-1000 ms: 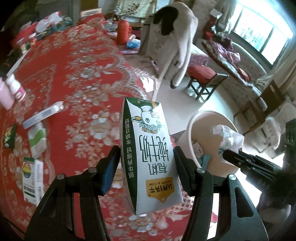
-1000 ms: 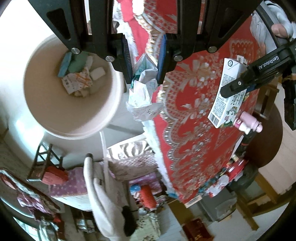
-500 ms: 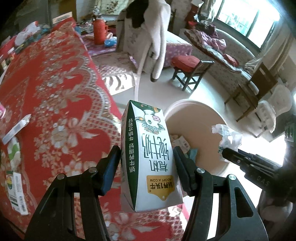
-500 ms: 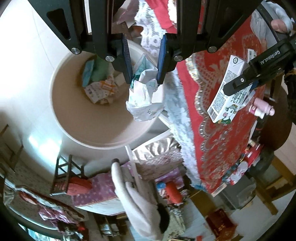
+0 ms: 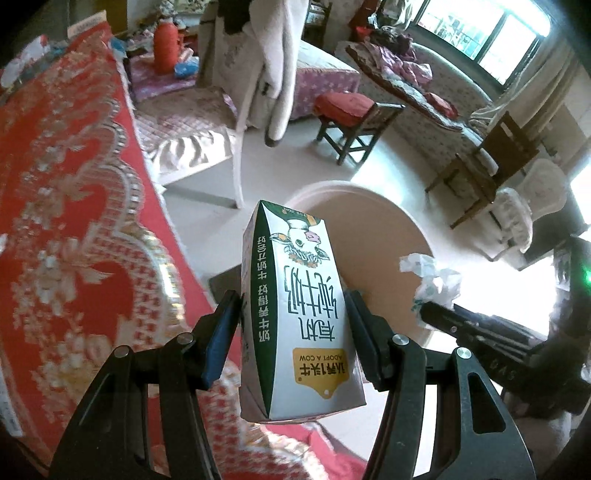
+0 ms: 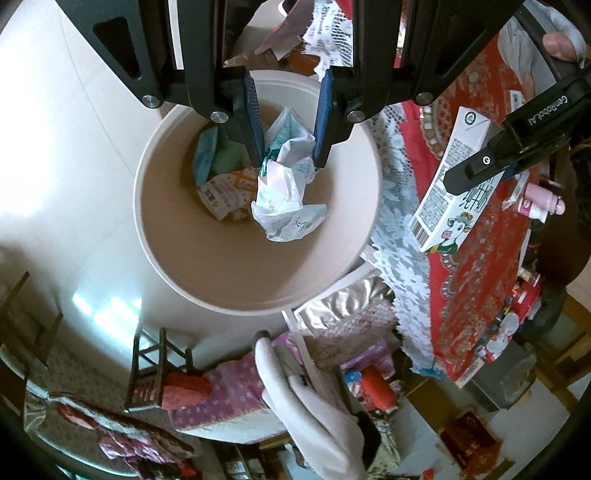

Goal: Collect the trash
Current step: 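Open both grippers to drop the carton and tissue into the bucket, then move both tools back over the table, then grasp the rainbow medicine box with the left gripper while the right grasps the white-green packet, then lift the medicine box and white-green packet off the table, then carry the medicine box and white-green packet over the beige bucket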

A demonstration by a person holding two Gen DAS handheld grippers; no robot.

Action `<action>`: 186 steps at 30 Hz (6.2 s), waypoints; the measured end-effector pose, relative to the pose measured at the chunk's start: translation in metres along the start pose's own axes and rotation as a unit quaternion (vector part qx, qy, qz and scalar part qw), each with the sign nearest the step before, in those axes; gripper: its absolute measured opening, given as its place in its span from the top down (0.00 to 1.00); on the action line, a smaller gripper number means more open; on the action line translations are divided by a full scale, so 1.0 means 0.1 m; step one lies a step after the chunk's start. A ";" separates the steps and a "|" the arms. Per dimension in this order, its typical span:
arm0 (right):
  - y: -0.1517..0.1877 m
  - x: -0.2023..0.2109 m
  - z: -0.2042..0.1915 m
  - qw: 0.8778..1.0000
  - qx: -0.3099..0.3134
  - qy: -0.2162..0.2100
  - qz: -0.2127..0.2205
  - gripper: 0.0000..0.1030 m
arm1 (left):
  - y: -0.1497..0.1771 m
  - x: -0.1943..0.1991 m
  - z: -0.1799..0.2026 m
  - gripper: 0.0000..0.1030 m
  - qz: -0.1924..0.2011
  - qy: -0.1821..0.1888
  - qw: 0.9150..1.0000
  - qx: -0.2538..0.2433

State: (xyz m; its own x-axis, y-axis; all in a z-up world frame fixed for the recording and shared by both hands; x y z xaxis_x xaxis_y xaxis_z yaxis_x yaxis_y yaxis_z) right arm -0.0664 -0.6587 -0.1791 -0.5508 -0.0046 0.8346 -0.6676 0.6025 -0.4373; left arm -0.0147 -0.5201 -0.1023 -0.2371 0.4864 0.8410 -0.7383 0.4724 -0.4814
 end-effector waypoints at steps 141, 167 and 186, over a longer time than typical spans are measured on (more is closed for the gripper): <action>1.35 -1.29 -4.67 0.919 0.360 -0.135 -0.088 0.65 | 1.83 2.10 -4.27 0.51 0.041 -0.263 0.923 0.278; 0.70 -0.56 -3.38 0.956 0.272 -0.108 -0.024 0.65 | 1.00 1.65 -2.93 0.51 0.059 -0.226 0.959 0.161; 0.15 -0.14 -1.98 0.985 0.169 -0.041 0.021 0.65 | 0.33 1.05 -1.64 0.51 0.057 -0.160 0.984 0.044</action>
State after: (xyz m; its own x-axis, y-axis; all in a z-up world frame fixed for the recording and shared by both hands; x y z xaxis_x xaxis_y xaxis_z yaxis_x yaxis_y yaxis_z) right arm 0.0300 -0.4915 -0.1310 -0.6110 -0.0579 0.7895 -0.7642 0.3035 -0.5691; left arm 0.0394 -0.3327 -0.0710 -0.4979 0.2696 0.8243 -0.7438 0.3559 -0.5657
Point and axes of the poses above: each gripper's, at about its wrist camera, not at the fingertips, and x roughly against the way its jaws point, z to its right, y to its underside, the point moved 9 cm from there along -x, roughly the way its jaws point, and after that the axes turned 4 degrees about z, right-handed, at the moved point
